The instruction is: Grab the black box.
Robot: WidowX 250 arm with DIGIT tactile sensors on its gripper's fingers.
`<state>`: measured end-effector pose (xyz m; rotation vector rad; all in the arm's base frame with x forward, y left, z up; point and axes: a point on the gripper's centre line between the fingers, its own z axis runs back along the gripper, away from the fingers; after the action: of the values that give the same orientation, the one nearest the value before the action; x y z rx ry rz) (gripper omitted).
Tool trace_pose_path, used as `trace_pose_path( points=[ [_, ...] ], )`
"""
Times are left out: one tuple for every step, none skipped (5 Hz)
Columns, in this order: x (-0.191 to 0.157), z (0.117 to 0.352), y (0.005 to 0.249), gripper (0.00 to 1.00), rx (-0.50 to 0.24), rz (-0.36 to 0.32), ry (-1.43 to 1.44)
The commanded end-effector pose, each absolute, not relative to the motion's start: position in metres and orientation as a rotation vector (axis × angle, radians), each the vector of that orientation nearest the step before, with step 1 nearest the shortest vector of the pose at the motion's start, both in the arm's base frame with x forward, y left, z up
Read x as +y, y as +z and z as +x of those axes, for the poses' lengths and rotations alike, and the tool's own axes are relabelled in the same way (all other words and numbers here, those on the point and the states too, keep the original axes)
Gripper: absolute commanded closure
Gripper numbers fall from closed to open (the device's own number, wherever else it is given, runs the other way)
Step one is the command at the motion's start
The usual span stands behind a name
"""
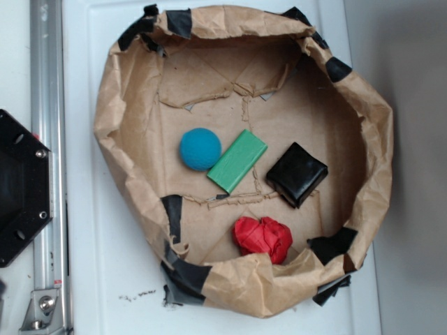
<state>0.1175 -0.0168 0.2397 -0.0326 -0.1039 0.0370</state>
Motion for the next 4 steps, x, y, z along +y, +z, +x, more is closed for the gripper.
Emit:
trace_pose_path(
  points=[
    [-0.017, 0.117, 0.24, 0.0, -0.104, -0.033, 0.037],
    [0.0, 0.166, 0.216, 0.0, -0.196, 0.029, 0.103],
    [0.006, 0.192, 0.196, 0.0, -0.208, -0.074, 0.176],
    [0.007, 0.227, 0.165, 0.0, -0.141, -0.215, 0.312]
  ],
)
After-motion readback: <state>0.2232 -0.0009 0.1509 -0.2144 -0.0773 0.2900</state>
